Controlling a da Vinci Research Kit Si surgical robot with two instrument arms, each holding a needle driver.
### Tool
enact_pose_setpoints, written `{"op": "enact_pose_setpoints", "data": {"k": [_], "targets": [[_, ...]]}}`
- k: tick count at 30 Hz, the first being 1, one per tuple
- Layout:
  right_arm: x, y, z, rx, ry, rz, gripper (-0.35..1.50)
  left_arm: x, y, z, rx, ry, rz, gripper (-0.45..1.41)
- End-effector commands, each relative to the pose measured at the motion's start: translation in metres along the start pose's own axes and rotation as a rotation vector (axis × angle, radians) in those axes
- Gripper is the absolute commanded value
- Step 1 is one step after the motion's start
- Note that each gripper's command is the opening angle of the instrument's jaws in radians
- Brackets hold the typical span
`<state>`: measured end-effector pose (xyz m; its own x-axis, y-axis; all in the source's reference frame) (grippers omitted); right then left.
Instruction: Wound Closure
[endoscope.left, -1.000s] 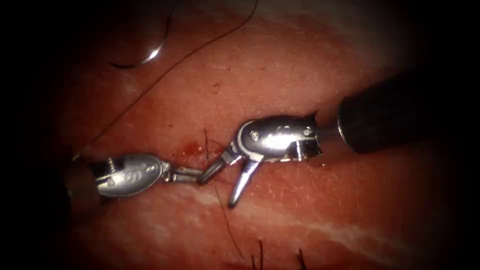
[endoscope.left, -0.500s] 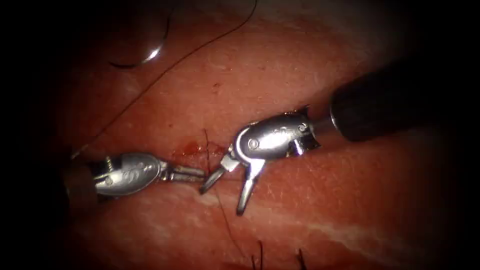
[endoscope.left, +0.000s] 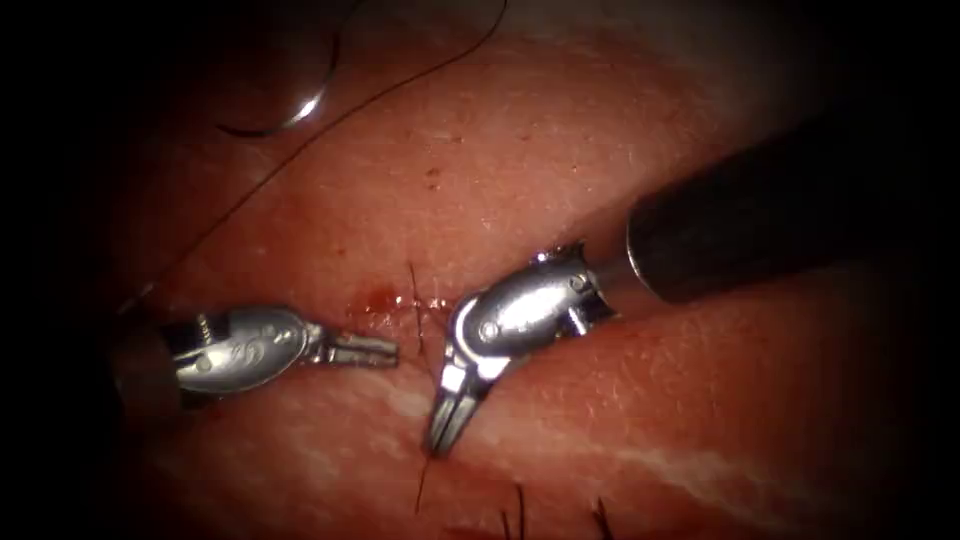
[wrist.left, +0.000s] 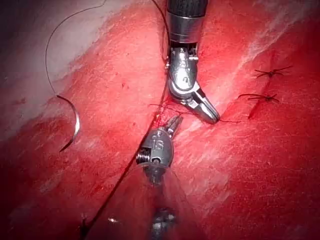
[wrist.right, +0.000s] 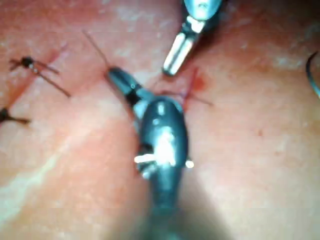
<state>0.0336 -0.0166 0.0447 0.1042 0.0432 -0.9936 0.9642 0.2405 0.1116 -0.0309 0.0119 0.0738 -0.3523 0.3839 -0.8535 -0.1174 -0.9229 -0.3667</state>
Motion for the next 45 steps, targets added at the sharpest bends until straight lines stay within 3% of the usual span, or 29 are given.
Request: {"op": "enact_pose_setpoints", "data": {"k": [1, 10, 20, 29, 34, 41, 45], "targets": [[-0.0003, 0.0004, 0.0004, -0.027, 0.003, 0.02, -0.35, -0.0006, 0.0003, 0.0009, -0.002, 0.001, -0.002, -0.45], [0.0007, 0.0003, -0.0044, -0.315, 0.185, 0.241, -0.35, -0.0013, 0.0015, -0.0001, -0.001, -0.002, -0.012, -0.45], [-0.0016, 0.0003, -0.0077, -0.513, 0.25, 0.522, -0.35, -0.0004, 0.0059, -0.001, -0.004, -0.006, -0.014, -0.45], [-0.0036, -0.0004, -0.0107, -0.592, 0.071, 0.637, -0.35, 0.0009, 0.009, -0.0021, -0.012, -0.005, -0.01, -0.45], [-0.0037, -0.0005, -0.0117, -0.662, 0.02, 0.698, -0.35, 0.0009, 0.0101, -0.0022, -0.013, -0.006, -0.017, -0.45], [-0.0031, 0.0, -0.0121, -0.753, -0.01, 0.711, -0.35, 0.0013, 0.0115, -0.0032, -0.02, -0.005, -0.019, -0.45], [-0.0021, 0.0005, -0.0129, -0.823, 0.049, 0.686, -0.35, 0.0024, 0.0133, -0.0036, -0.025, -0.013, -0.024, -0.45]]}}
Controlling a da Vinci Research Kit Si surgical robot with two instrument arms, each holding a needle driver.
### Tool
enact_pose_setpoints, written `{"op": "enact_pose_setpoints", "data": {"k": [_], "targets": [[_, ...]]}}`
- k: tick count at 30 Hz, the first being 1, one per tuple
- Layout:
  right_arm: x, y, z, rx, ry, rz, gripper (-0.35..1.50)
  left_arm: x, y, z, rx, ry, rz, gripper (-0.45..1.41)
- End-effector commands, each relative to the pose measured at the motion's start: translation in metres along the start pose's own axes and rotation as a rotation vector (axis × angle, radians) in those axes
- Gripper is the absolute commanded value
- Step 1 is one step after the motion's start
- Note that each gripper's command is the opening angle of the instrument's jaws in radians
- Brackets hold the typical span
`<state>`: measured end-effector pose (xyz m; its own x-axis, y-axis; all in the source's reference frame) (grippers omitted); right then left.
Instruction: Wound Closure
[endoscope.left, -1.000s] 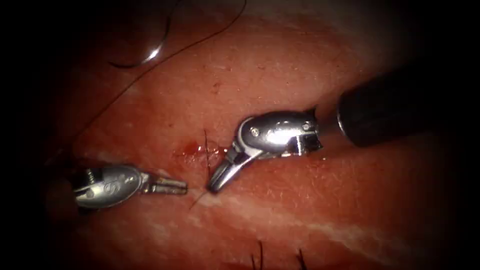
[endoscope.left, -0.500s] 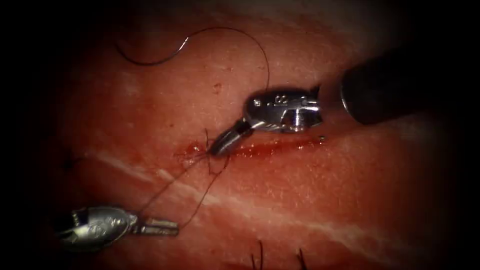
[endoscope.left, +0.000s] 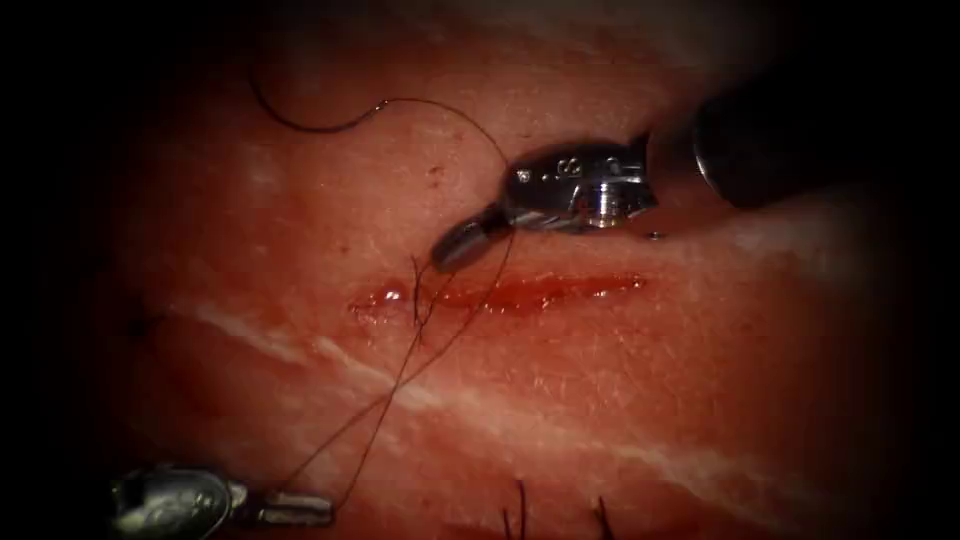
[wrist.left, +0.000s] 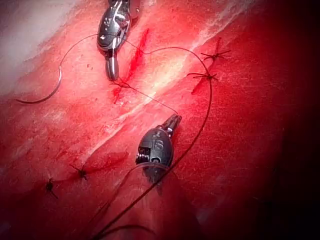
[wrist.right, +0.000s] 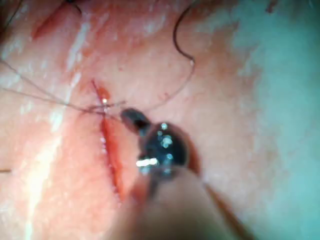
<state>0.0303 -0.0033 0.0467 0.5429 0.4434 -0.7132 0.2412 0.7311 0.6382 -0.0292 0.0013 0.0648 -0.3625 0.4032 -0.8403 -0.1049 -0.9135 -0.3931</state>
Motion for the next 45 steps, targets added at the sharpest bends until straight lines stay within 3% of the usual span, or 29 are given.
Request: {"op": "enact_pose_setpoints", "data": {"k": [1, 12, 21, 29, 45], "targets": [[0.0, -0.0002, 0.0007, -0.005, 0.028, 0.009, -0.35, -0.0004, 0.0006, 0.001, -0.004, 0.0, -0.002, -0.45], [0.0023, 0.0008, -0.0012, -0.084, 0.178, 0.076, -0.35, 0.0005, 0.0029, 0.0017, -0.019, -0.002, 0.004, -0.45], [0.0021, 0.0003, 0.0016, -0.084, 0.176, 0.059, -0.35, 0.0007, 0.0038, 0.0018, -0.028, -0.01, -0.004, -0.45], [0.0016, 0.0018, 0.0004, -0.134, 0.169, 0.045, -0.35, -0.0001, 0.0058, 0.0033, -0.048, -0.009, -0.019, -0.45], [0.0009, 0.0021, 0.0006, -0.151, 0.163, 0.032, -0.35, -0.0002, 0.0045, 0.0032, -0.056, -0.01, -0.023, -0.45]]}}
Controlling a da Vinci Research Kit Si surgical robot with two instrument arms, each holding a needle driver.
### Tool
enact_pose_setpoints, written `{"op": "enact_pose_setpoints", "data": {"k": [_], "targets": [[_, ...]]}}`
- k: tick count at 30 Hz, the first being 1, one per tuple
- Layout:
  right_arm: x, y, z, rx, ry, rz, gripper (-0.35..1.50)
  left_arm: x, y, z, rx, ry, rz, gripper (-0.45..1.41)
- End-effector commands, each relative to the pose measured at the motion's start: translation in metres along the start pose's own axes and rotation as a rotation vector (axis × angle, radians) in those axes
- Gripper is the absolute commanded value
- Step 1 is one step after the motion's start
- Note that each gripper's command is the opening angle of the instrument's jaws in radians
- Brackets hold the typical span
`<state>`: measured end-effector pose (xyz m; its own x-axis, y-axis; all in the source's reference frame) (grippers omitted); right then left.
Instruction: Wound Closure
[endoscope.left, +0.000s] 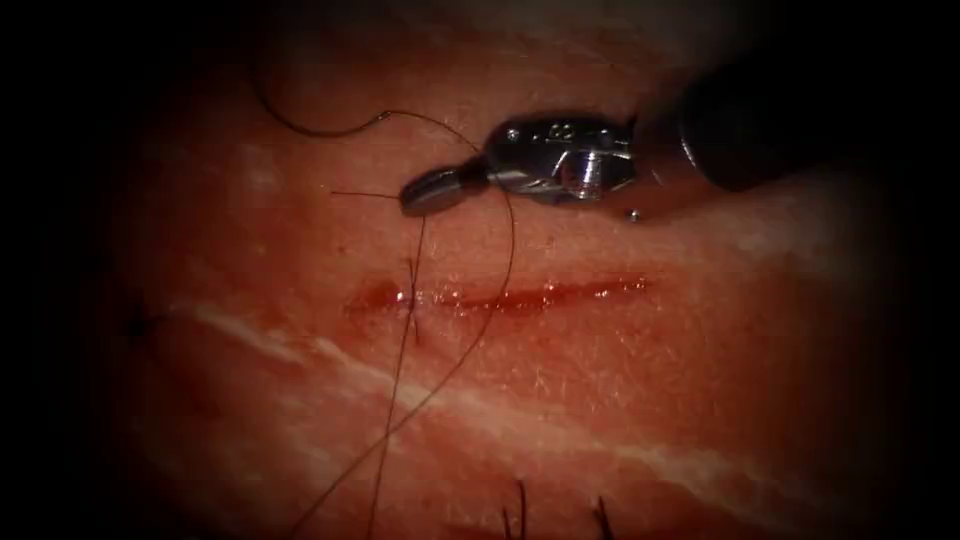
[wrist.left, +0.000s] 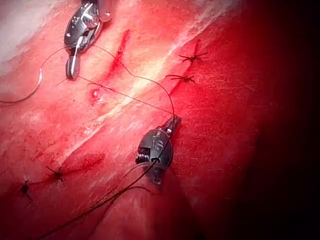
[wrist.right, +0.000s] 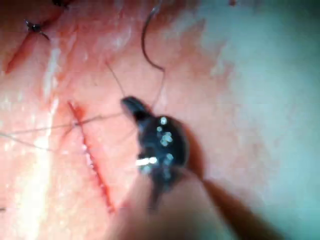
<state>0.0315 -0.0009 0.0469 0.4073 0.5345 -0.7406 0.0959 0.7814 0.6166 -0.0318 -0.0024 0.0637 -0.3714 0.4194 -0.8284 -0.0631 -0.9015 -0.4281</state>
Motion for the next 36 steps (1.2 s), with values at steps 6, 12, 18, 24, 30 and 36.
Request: {"op": "enact_pose_setpoints", "data": {"k": [6, 12, 18, 24, 30, 36], "targets": [[-0.0009, -0.0007, 0.0008, 0.028, 0.02, 0.01, -0.35, 0.0014, -0.0019, -0.0002, 0.031, -0.001, -0.028, -0.45], [-0.0003, -0.0035, 0.0001, -0.013, 0.106, 0.03, 1.11, 0.0046, -0.0061, -0.0036, 0.097, -0.014, 0.006, -0.45], [-0.0002, -0.0085, -0.0019, -0.049, 0.201, 0.044, 1.18, 0.0061, -0.0108, -0.008, 0.161, -0.04, 0.03, -0.45], [-0.0009, -0.0127, -0.0023, -0.106, 0.281, 0.038, 1.13, 0.005, -0.0145, -0.0103, 0.215, -0.092, 0.039, -0.45], [-0.0023, -0.0152, -0.0006, -0.205, 0.326, 0.048, 1.08, 0.0047, -0.0154, -0.0093, 0.217, -0.113, 0.05, -0.45], [-0.0035, -0.0154, -0.0035, -0.257, 0.322, 0.068, 1.1, 0.0053, -0.0155, -0.0086, 0.196, -0.131, 0.075, -0.45]]}}
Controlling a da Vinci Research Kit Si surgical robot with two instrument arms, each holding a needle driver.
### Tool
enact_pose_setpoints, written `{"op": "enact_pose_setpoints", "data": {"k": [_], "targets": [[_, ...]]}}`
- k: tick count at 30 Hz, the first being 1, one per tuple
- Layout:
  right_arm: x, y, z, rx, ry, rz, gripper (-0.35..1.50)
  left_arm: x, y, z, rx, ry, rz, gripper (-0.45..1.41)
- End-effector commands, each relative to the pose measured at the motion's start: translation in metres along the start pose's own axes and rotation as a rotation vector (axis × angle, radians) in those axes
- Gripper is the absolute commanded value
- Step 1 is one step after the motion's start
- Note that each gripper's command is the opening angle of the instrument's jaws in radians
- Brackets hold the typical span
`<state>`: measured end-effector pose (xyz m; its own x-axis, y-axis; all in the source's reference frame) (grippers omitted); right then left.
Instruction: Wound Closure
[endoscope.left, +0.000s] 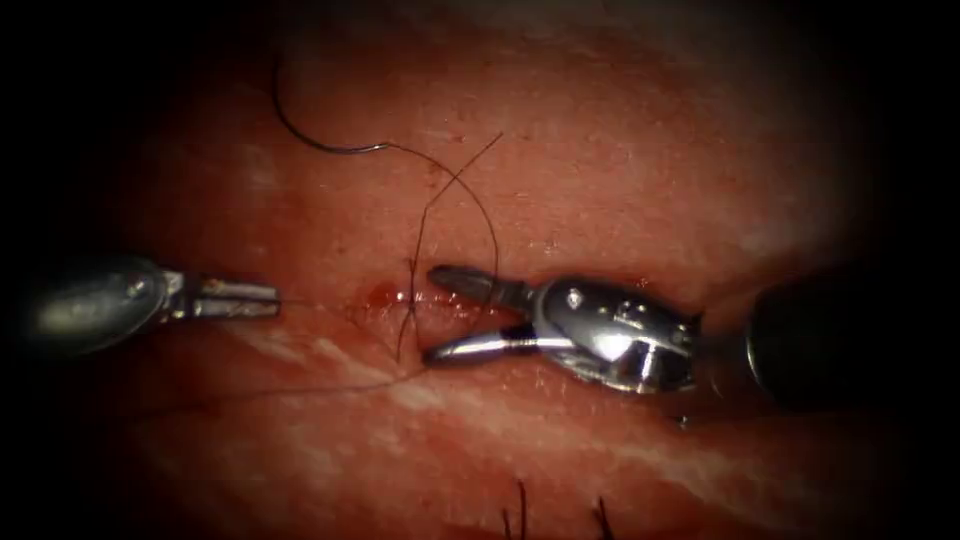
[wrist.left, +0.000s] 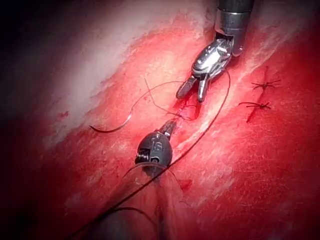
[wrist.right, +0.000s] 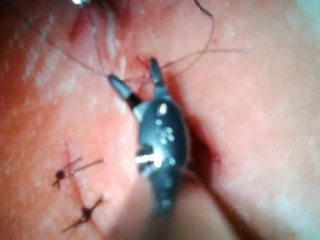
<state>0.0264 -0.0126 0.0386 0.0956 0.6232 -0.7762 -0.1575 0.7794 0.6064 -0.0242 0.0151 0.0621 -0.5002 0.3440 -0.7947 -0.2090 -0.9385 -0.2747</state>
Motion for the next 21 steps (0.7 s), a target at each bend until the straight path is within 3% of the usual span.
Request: {"op": "enact_pose_setpoints", "data": {"k": [1, 7, 13, 14, 19, 21], "targets": [[-0.0012, -0.0003, -0.0014, -0.02, -0.002, 0.009, 1.1, -0.0004, 0.0003, 0.001, -0.01, 0.005, -0.001, -0.45], [-0.002, -0.0009, -0.0026, -0.064, 0.043, 0.005, 1.06, 0.0003, 0.0003, 0.0028, -0.041, -0.002, 0.015, -0.45], [-0.0028, -0.0013, -0.0013, -0.115, 0.076, 0.003, 0.89, 0.0004, -0.0004, 0.0043, -0.06, -0.003, 0.015, -0.45], [-0.0033, -0.0013, -0.0008, -0.131, 0.075, -0.001, 0.83, 0.0004, -0.0004, 0.0044, -0.06, -0.003, 0.015, -0.45], [-0.005, -0.0014, 0.0006, -0.209, 0.112, -0.011, 0.0, 0.0009, -0.0007, 0.0054, -0.102, 0.018, 0.017, -0.45], [-0.0056, -0.0013, 0.0013, -0.206, 0.105, -0.016, -0.13, 0.001, -0.0008, 0.0057, -0.113, 0.024, 0.02, -0.45]]}}
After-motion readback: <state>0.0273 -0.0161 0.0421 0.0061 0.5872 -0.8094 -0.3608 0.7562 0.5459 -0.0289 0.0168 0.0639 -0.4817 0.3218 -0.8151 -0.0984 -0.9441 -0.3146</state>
